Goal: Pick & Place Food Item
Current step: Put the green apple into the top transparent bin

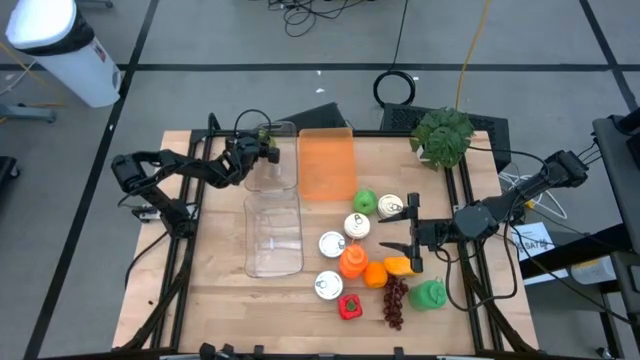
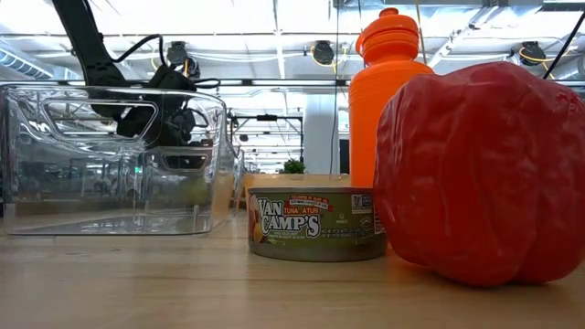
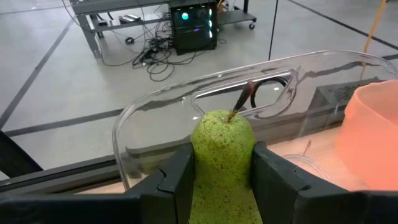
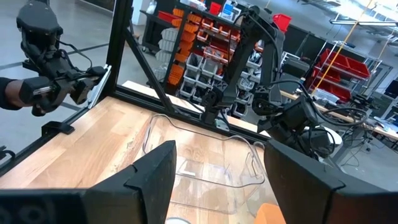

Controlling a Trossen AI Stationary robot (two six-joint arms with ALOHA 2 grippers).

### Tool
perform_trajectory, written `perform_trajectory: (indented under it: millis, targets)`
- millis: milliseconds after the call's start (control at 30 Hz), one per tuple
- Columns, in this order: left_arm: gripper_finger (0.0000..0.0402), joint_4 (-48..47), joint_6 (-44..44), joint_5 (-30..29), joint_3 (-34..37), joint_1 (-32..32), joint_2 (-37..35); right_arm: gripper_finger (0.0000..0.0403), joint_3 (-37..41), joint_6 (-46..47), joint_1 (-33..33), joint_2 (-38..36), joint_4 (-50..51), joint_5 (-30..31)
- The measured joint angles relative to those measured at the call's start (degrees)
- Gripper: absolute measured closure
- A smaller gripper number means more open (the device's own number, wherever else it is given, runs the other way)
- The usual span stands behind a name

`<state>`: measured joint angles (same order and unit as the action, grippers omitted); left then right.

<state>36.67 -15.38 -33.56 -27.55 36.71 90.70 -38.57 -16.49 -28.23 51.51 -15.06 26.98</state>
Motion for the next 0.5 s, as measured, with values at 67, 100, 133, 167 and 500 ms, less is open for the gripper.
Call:
perform_trajectory:
  millis: [67, 100, 133, 167, 500]
  targets:
    - [0.0254, 0.0, -0.13, 0.0, 0.0, 0.0, 0.0, 0.0176, 0.0, 0.0, 0.0, 0.0, 0.12, 0.0]
    - [0.0231, -0.01, -0.17, 0.0, 0.0, 0.0, 0.0, 0.0176, 0.0, 0.0, 0.0, 0.0, 0.17, 0.0]
    - [0.0203, -0.11, -0.14, -0.01, 0.0, 0.0, 0.0, 0.0175, 0.0, 0.0, 0.0, 0.0, 0.27, 0.0]
    - [0.0174, -0.17, -0.07, -0.04, 0.0, 0.01, 0.0, 0.0174, 0.0, 0.0, 0.0, 0.0, 0.32, 0.0]
    - [0.0008, 0.63, 0.18, 0.03, 0.01, -0.13, -0.04, 0.0177, 0.0, 0.0, 0.0, 0.0, 0.48, 0.0]
